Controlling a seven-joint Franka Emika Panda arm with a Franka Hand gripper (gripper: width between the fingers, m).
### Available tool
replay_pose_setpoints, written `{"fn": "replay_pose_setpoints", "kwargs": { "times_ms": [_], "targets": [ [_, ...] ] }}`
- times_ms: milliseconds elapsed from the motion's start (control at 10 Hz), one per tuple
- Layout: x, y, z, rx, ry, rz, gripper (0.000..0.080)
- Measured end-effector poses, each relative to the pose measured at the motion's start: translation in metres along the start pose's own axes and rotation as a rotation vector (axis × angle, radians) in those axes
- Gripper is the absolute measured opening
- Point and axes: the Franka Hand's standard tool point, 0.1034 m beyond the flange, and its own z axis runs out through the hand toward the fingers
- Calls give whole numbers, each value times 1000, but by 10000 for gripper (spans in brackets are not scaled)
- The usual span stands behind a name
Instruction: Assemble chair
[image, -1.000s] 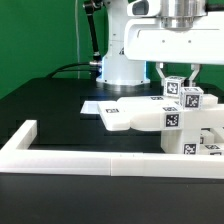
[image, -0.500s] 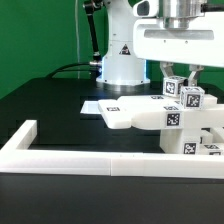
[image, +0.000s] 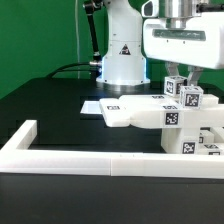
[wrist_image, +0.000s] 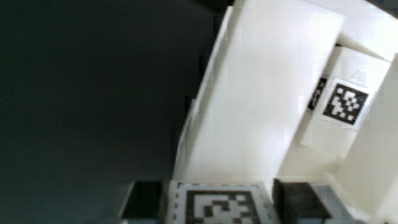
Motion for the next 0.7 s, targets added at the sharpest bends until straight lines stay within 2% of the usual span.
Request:
{"fn": "replay_pose_setpoints", "kwargs": {
  "times_ms": [400, 700],
  "targets": [
    [-5, -2, 0, 6, -16, 221, 281],
    [-6, -2, 0, 8, -21, 178, 289]
  ]
}}
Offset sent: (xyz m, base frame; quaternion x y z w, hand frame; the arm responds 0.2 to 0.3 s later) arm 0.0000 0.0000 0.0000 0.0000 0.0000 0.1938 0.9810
